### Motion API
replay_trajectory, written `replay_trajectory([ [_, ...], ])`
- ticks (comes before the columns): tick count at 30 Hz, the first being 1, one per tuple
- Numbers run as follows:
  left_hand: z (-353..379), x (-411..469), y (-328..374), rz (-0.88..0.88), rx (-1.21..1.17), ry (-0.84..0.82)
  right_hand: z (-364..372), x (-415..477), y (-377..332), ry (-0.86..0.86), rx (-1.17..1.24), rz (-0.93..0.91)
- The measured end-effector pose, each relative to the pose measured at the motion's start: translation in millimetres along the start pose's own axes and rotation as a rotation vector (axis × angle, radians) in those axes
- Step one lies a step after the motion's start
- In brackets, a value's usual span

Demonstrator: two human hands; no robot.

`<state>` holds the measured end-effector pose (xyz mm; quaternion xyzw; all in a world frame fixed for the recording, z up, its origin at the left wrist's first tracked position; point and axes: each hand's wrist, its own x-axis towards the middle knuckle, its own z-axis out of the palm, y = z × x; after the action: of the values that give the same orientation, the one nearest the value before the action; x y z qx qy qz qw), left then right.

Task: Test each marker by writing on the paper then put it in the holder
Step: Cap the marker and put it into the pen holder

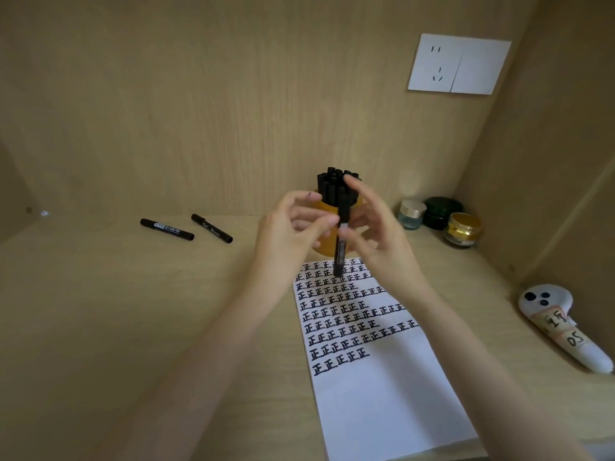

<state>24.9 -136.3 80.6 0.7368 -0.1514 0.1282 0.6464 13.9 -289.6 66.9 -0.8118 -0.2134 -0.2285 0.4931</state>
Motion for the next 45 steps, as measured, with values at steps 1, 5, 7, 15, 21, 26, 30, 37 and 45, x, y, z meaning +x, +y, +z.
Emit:
replay_trajectory([
  [1, 1, 8, -3, 0.012, 0.061, -0.006, -5, 10, 5, 0.061, -0.005, 0.006],
  [5, 5, 38, -22, 0.034, 0.255, -0.002, -25, 55, 24, 0.339, 0.029, 0.034],
  [7, 8, 50, -31, 0.038, 0.316, -0.014, -33, 77, 32, 0.437, 0.052, 0.021],
  [15, 29, 86, -39, 0.141, 0.553, -0.100, -38, 141, 52, 0.527, 0.035, -0.003],
  [21, 37, 104, -48, 0.196, 0.645, -0.132, -34, 150, 71, 0.447, -0.049, 0.018],
  [26, 38, 107, -57, 0.228, 0.680, -0.130, -38, 153, 74, 0.446, -0.045, 0.009],
  [30, 39, 108, -58, 0.234, 0.678, -0.114, -39, 157, 72, 0.407, -0.065, -0.017],
  [37, 41, 112, -58, 0.231, 0.703, -0.096, -34, 155, 80, 0.272, -0.141, 0.000],
  [45, 46, 110, -58, 0.215, 0.668, -0.066, -35, 157, 85, 0.075, -0.211, 0.022],
])
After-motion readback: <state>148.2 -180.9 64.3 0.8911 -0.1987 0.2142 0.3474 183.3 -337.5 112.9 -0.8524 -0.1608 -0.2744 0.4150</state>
